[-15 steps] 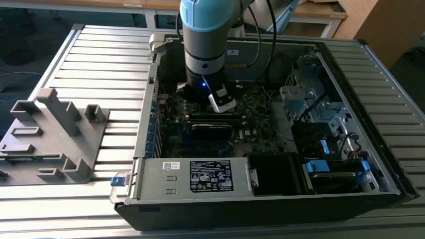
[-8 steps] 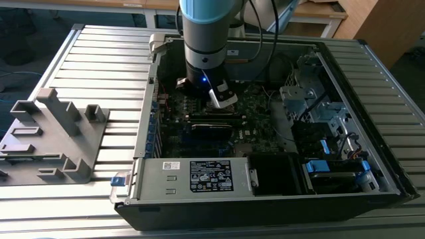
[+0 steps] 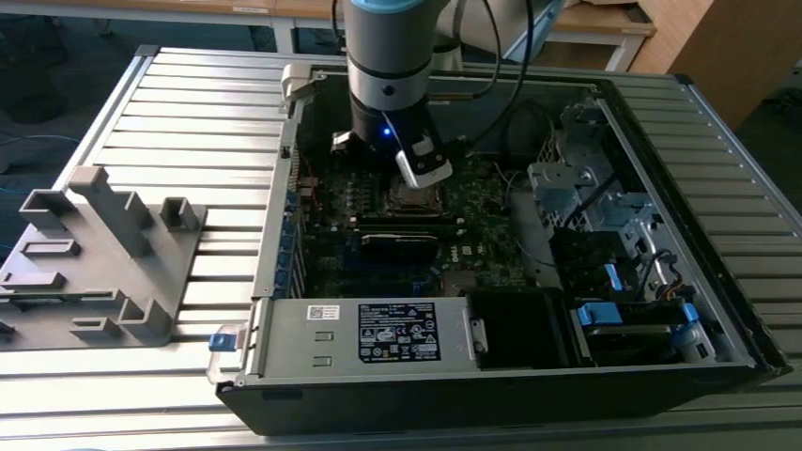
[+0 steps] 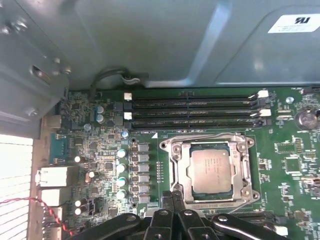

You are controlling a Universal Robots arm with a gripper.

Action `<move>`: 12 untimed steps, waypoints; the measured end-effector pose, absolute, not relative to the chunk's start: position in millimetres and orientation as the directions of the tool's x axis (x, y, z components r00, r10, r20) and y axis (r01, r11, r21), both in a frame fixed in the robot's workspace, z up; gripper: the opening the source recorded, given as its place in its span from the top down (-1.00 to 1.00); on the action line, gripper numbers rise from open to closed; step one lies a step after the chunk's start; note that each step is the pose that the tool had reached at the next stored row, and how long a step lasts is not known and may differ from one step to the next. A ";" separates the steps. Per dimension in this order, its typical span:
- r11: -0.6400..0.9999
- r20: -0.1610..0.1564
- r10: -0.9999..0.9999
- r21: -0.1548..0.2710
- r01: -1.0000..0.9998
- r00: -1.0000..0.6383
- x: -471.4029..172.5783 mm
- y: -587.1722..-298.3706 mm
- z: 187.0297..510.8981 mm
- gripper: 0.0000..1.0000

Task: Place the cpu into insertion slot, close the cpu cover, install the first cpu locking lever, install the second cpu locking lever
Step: 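Install the second cpu locking lever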

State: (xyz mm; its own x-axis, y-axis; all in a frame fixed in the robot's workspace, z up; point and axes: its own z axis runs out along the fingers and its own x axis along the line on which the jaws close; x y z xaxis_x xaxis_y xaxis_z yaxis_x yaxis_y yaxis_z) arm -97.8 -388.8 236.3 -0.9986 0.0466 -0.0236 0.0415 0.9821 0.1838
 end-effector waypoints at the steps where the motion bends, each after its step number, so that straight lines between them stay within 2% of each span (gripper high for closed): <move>1: 0.982 -0.024 0.047 0.184 0.042 -0.999 -97.8 -388.8 238.0 0.79; 7: 0.982 -0.024 0.049 0.181 0.044 -0.999 -96.1 -388.7 244.9 0.79; 12: 0.986 -0.025 0.063 0.155 0.058 -0.998 -89.9 -388.8 245.1 0.79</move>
State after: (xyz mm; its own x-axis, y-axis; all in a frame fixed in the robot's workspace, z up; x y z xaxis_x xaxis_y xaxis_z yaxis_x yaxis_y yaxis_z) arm -89.9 -388.8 245.1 -0.9977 0.0628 -0.0248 0.0582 0.9861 0.1554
